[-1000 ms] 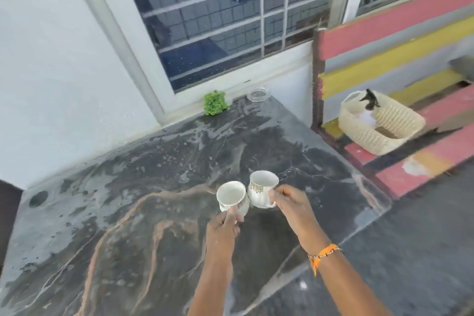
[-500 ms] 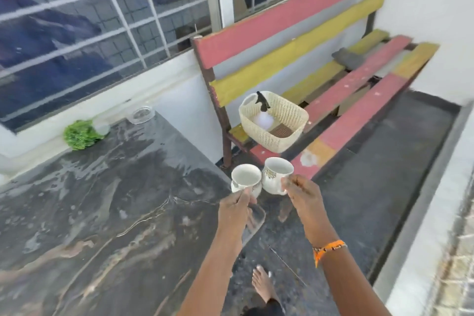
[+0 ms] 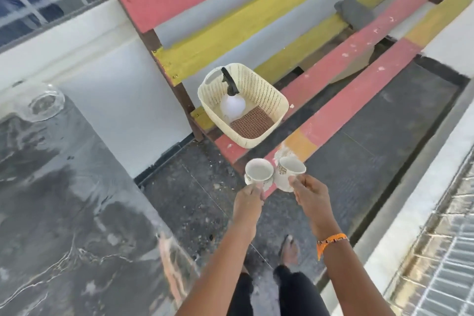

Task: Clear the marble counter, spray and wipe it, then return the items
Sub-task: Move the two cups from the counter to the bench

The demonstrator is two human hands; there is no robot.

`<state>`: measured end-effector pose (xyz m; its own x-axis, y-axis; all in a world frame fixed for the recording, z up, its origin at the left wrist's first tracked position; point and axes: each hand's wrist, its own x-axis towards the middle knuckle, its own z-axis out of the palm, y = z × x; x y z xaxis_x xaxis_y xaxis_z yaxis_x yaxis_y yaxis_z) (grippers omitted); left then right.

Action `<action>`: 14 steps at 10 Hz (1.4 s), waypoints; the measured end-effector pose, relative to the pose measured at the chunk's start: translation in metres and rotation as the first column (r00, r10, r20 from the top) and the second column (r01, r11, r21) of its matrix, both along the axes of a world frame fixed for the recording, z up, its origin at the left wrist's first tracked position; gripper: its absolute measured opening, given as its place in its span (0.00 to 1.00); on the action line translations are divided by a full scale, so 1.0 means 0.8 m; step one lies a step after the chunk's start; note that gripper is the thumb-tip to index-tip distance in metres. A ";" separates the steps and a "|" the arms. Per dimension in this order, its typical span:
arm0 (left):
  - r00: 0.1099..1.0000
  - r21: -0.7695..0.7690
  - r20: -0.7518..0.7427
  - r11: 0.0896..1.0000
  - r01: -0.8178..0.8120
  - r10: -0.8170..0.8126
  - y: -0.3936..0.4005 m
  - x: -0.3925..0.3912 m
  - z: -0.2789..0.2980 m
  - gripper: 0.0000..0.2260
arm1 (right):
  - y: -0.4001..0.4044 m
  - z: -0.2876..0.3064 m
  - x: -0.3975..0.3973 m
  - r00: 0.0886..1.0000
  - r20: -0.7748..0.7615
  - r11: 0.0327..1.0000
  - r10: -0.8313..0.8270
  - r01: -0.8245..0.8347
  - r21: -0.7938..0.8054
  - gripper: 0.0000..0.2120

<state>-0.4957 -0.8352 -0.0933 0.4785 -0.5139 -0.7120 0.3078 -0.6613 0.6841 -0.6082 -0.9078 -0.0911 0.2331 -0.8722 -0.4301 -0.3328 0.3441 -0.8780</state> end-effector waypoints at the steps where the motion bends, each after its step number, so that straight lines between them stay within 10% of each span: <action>1: 0.999 0.081 -0.011 0.995 -0.050 0.051 -0.042 -0.006 -0.047 0.16 | -0.039 -0.048 0.006 0.997 -0.065 0.994 0.048 -0.041 0.100 0.14; 6: 0.990 0.192 0.141 0.981 -0.023 -0.004 -0.153 -0.011 -0.168 0.12 | -0.178 -0.181 0.027 0.842 -0.410 0.932 0.350 -0.357 0.064 0.06; 11: 0.997 0.254 0.073 0.967 -0.032 0.014 -0.131 -0.060 -0.178 0.11 | -0.165 -0.199 -0.005 0.803 -0.369 0.882 0.469 -0.449 0.144 0.07; 14: 0.912 0.212 -0.006 0.892 -0.400 0.410 -0.106 -0.062 -0.119 0.07 | -0.138 -0.138 0.018 0.861 -0.206 0.877 0.465 -0.417 0.239 0.03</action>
<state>-0.5450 -0.9200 -0.1883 0.5762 -0.1259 -0.8075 0.6080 -0.5943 0.5265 -0.5935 -1.0186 -0.2012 0.4386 -0.6048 -0.6648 -0.6862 0.2523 -0.6822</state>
